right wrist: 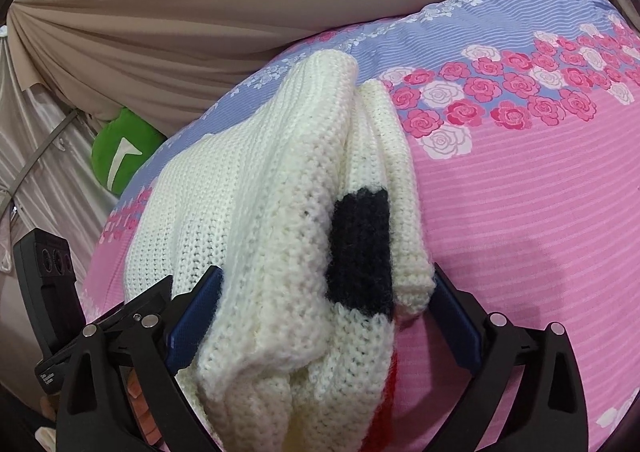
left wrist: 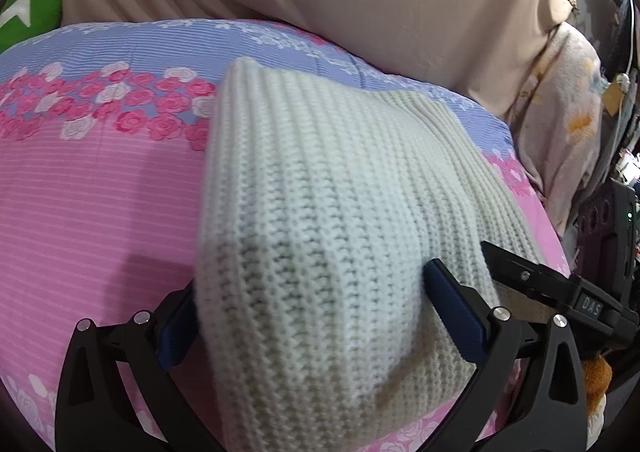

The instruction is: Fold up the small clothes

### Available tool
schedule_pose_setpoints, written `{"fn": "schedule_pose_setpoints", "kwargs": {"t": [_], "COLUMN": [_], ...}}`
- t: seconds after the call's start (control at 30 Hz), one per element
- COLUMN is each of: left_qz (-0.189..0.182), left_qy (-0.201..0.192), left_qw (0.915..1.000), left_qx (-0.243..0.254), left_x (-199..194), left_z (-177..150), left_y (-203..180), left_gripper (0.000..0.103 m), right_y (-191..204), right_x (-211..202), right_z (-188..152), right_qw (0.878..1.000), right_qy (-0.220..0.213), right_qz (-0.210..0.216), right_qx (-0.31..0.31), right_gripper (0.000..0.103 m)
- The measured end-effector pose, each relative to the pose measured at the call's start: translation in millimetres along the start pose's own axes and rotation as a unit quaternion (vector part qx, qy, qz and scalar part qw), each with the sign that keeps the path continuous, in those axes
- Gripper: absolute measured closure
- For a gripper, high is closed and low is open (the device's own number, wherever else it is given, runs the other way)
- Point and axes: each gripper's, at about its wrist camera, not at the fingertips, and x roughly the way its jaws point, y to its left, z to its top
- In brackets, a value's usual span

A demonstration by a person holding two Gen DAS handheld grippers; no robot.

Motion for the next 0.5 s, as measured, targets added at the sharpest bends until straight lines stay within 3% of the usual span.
{"fn": "schedule_pose_setpoints", "kwargs": {"t": [0.17, 0.33, 0.37, 0.43, 0.5], "left_qz": [-0.018, -0.021, -0.016, -0.009, -0.013], "left_qy": [0.001, -0.013, -0.016, -0.019, -0.026], "left_qw": [0.9998, 0.9995, 0.9994, 0.9991, 0.9988], "left_qx": [0.006, 0.019, 0.026, 0.037, 0.041], "left_x": [0, -7, -9, -16, -28], "left_z": [1, 0, 1, 3, 7], "left_y": [-1, -4, -6, -12, -17], "left_gripper": [0.009, 0.027, 0.03, 0.047, 0.054], "right_y": [-1, -8, -7, -5, 0], "right_x": [1, -1, -3, -10, -23], "right_z": [-1, 0, 1, 0, 1], "right_qw": [1.0, 1.0, 1.0, 0.999, 0.998], "right_qy": [-0.008, -0.011, -0.014, -0.023, -0.041], "right_qz": [0.003, 0.026, 0.028, 0.029, 0.039], "right_qx": [-0.001, 0.002, 0.004, 0.008, 0.015], "right_gripper": [0.013, 0.043, 0.046, 0.055, 0.059]}}
